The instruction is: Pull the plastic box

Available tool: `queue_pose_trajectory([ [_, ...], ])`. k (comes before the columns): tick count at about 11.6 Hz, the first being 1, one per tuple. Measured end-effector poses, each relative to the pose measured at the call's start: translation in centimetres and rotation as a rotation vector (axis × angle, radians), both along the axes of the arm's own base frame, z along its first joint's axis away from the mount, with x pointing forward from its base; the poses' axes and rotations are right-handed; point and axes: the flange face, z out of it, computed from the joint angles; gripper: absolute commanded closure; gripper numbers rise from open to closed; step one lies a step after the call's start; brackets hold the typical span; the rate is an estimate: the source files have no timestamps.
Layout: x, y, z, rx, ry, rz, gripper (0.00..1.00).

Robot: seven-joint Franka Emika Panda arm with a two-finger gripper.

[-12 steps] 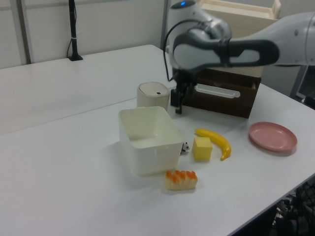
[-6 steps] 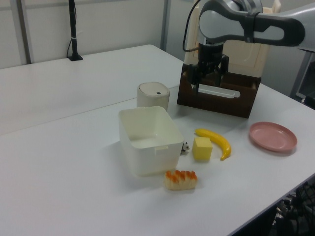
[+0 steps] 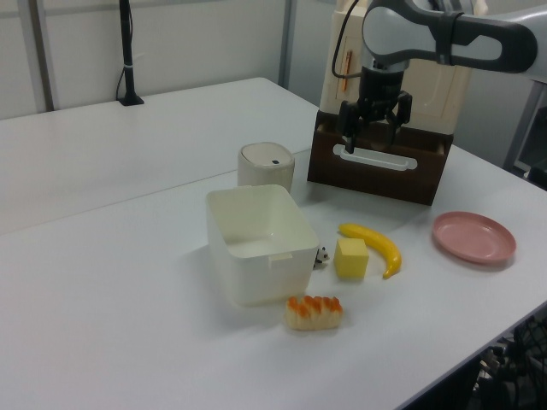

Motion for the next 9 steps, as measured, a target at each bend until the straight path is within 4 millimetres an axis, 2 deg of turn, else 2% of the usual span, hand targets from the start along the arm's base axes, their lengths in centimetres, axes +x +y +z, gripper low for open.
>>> queue_pose_trajectory([
  [2, 0.0, -0.4, 0.5, 0.012, -0.011, -0.009, 0.00],
  [5, 0.0, 1.0, 0.7, 0.014, -0.012, 0.033, 0.00],
  [9, 0.0, 0.9, 0.6, 0.031, -0.003, 0.076, 0.00],
])
